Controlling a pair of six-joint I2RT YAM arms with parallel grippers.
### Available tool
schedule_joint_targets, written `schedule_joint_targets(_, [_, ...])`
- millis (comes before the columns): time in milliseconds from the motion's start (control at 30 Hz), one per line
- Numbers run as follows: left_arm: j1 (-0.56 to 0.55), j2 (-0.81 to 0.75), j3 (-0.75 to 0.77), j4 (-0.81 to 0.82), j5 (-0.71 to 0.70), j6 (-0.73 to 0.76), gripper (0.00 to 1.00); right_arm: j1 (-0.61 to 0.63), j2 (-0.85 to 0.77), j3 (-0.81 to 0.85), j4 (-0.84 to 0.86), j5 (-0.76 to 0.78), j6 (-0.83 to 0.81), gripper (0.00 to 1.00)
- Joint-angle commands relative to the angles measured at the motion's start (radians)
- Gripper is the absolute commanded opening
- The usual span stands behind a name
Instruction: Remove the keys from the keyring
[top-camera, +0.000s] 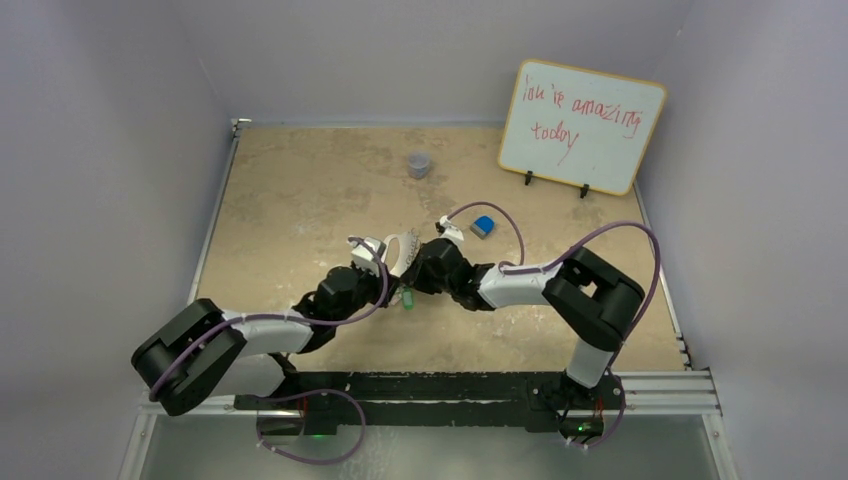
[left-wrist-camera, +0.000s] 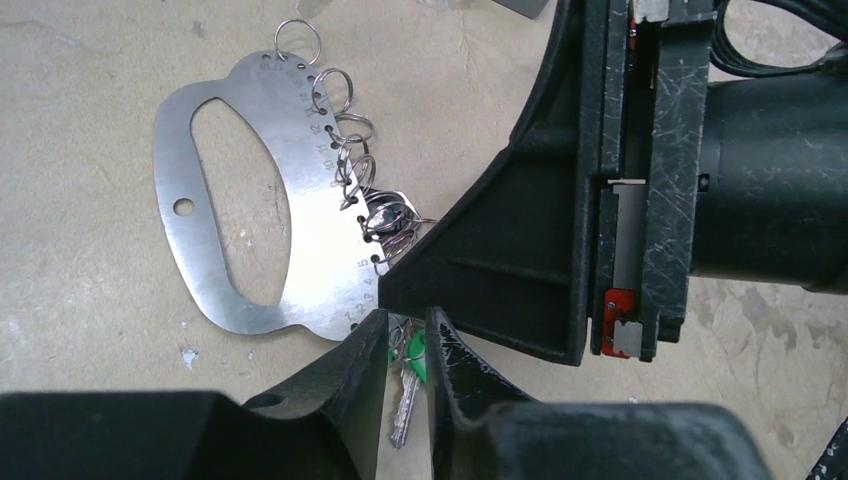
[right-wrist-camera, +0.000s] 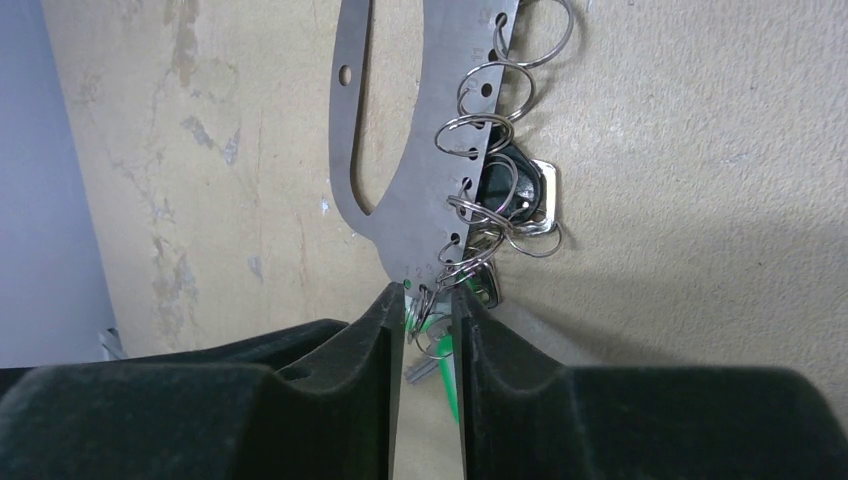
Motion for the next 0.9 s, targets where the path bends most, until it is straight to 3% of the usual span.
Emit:
schedule_joint_targets(0, [-0.003, -0.07, -0.001, -0.038, -0.008, 0.056, 0.21, -0.002, -0.033, 0.054, -0.025, 0.006, -0.051, 0.3])
schedule_joint_targets(233, [-0.01, -0.114, -0.003, -0.154, -0.029, 0.115, 0.29, -0.033, -0.123, 0.045, -0.064, 0.03, -0.15, 0.37])
schedule_joint_targets(467, [-0.041, -0.088, 0.041, -0.235, -0.077, 0.141, 0.29, -0.14, -0.198, -0.062, 0.009, -0.084, -0.225, 0.39])
schedule_joint_targets(867, [-0.099, 0.025, 0.113, -0.262, -0.163, 0.2, 0.26, -0.172, -0.211, -0.101, 0.072, -0.158, -0.281, 0.41])
